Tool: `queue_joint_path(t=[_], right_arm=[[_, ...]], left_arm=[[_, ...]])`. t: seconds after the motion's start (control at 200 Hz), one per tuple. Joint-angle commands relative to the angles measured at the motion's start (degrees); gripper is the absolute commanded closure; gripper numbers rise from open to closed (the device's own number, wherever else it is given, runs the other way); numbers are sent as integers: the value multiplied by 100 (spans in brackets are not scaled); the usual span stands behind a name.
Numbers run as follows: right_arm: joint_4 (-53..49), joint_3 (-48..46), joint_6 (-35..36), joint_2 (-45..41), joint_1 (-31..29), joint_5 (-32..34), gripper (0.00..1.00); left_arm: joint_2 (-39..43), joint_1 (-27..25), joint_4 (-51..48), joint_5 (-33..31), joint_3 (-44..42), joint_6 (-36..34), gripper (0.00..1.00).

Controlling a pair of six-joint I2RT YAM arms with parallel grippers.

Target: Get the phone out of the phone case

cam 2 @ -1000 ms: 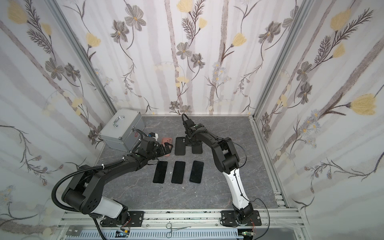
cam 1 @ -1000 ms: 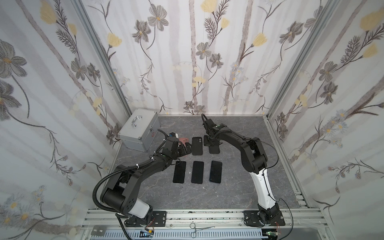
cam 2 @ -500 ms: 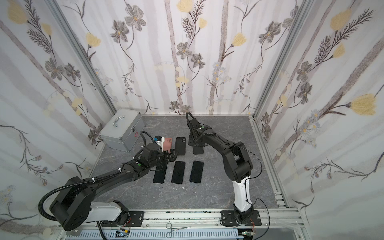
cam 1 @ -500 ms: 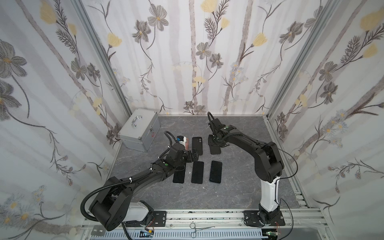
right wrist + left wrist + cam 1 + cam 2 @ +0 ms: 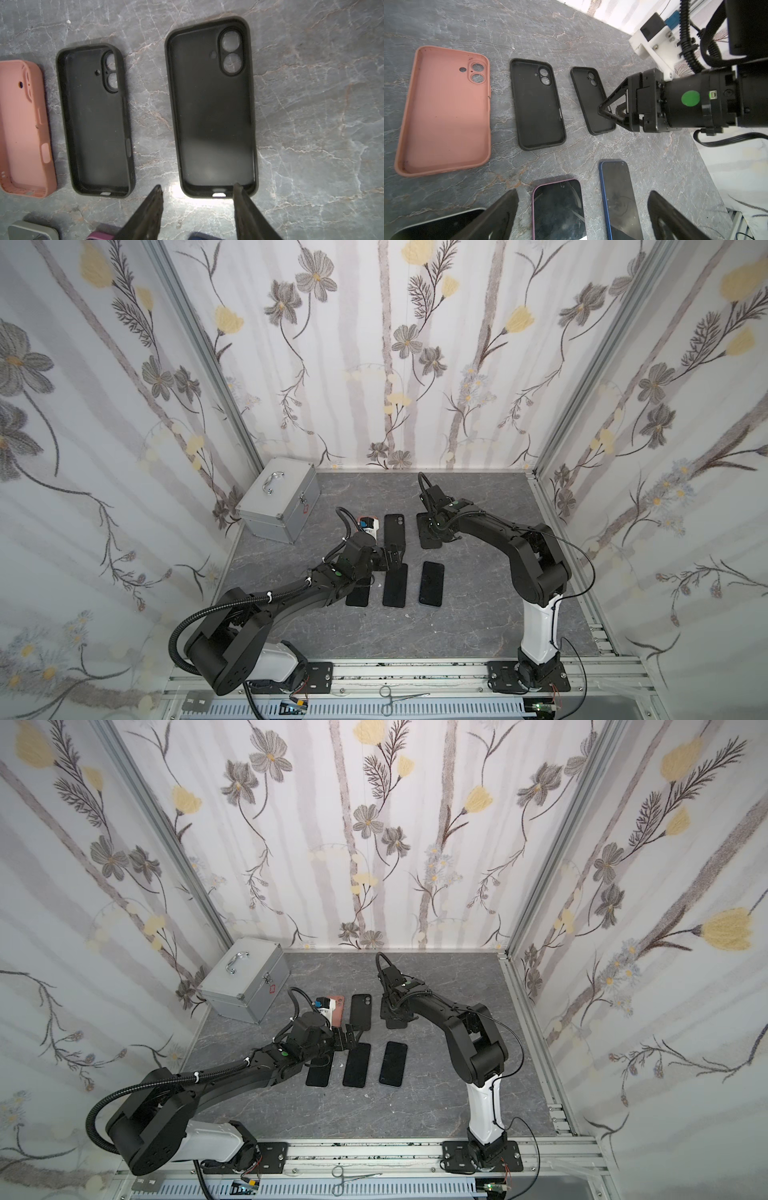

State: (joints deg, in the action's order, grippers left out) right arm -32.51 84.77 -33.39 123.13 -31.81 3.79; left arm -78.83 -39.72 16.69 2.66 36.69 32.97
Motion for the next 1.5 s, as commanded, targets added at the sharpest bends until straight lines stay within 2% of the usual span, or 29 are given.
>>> queue_joint_path(t=[0.0,0.055,0.18,0.33,0.535,0.689,0.999,1.219,1.494], right_arm=[[213,-343,-22,-279,-41,268,45],[217,-642,-78,-550,-104,350,44],[184,-1303,-322,-1180,-302,645,22],[387,-2044,-804,-1697,-628,529,1],[638,-2386,-1393,-1784,-1132,415,0],[707,-2395,-1588,-1535,-1325,341,0],[718,-2545,-1618,-1354,-1345,430,2],[737,-2575,-1600,-1241,-1345,395,4],[755,-2624,-1433,-1178,-1341,344,11]], left_arm=[[19,-127,277,-38,-34,48,0],[64,-258,289,-150,-63,18,0],[154,-602,362,-368,-152,-14,0],[381,-1026,564,-715,-469,-26,0],[987,-1039,911,-875,-1248,347,0],[1198,-751,933,-692,-1509,515,0],[1483,-143,1012,-269,-1746,596,0],[1468,-78,1046,-200,-1750,588,0],[1410,-64,1065,-181,-1723,592,0]])
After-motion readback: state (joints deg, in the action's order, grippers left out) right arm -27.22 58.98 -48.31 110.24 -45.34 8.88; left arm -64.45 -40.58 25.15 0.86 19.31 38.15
